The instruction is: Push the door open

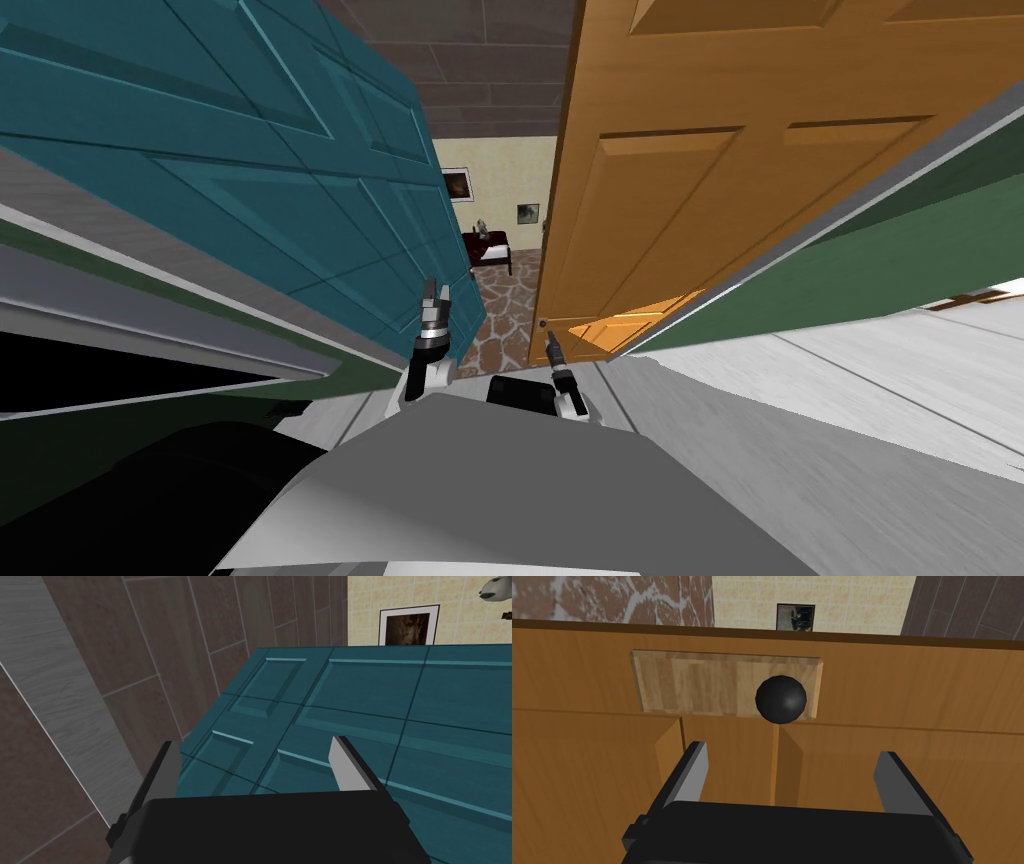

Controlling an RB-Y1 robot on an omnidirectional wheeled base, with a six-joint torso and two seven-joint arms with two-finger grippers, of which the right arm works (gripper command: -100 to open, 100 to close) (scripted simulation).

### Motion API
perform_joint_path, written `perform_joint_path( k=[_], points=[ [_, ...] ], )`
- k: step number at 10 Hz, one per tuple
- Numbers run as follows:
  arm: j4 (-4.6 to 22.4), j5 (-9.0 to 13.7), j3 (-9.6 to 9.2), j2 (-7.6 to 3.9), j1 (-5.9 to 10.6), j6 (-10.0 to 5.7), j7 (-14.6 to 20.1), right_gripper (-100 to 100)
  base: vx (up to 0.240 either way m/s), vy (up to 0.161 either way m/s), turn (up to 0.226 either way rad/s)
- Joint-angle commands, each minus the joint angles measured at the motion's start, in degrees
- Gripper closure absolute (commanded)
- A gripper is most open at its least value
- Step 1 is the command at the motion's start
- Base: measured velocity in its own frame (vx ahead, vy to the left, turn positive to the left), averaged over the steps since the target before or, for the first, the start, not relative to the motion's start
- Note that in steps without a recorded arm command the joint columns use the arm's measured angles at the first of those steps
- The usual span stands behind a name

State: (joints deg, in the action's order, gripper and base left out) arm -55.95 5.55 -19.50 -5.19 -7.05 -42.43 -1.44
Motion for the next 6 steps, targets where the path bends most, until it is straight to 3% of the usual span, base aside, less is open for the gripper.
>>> perform_joint_path(
  k=[1, 4, 5, 6],
  points=[
    [0.7, 0.0, 0.37, 0.23, 0.39, -0.19, 0.0, -100, 0.207, 0.078, 0.036],
    [1.4, 0.1, 0.82, 0.59, 0.87, -0.39, -0.1, -100, 0.203, 0.048, 0.023],
    [1.3, 0.1, 0.74, 0.52, 0.79, -0.39, 0.0, -100, 0.082, 0.010, -0.007],
    [1.3, 0.1, 0.74, 0.52, 0.79, -0.39, 0.0, 100, -0.018, 0.001, 0.005]
  ],
)
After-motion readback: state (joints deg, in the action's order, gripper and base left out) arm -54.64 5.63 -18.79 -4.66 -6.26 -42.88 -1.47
